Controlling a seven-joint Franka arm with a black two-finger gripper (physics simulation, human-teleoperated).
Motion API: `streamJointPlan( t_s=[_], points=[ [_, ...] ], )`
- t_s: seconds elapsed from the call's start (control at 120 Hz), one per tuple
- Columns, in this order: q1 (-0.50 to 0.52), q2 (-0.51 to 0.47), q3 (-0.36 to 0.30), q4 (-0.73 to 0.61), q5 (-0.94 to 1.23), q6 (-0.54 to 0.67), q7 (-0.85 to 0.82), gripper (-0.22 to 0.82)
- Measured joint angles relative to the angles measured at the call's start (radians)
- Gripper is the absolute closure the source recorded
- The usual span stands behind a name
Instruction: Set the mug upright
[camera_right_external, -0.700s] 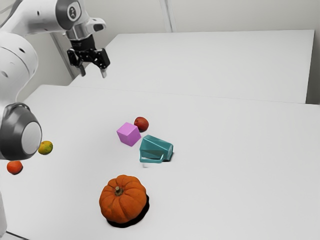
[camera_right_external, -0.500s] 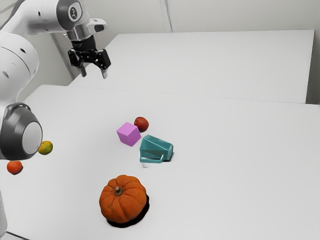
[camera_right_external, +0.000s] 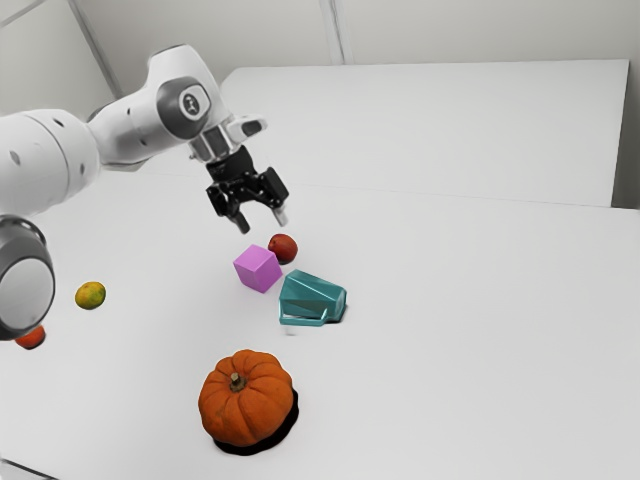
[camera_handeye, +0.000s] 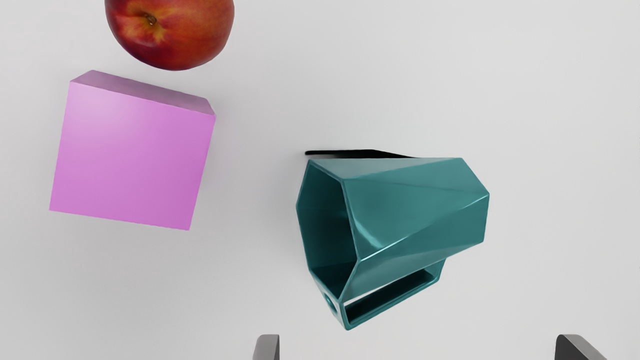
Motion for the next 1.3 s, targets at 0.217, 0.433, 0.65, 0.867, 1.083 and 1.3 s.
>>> streamJointPlan(
  t_s=[0.217,0.433,0.65,0.867,1.083,1.3],
  points=[
    [-0.032,-0.075,-0.009,-0.209,-0.033,0.192,0.001,0.0],
    [-0.051,-0.032,-0.01,-0.245,-0.085,0.335,0.007,0.0],
    [-0.064,-0.015,-0.01,-0.299,-0.167,0.41,0.021,0.0],
    [-0.071,0.029,-0.011,-0.308,-0.237,0.45,0.037,0.0],
    [-0.071,0.046,-0.011,-0.309,-0.351,0.487,0.08,0.0],
    [-0.071,0.044,-0.011,-0.34,-0.426,0.499,0.118,0.0]
  ],
)
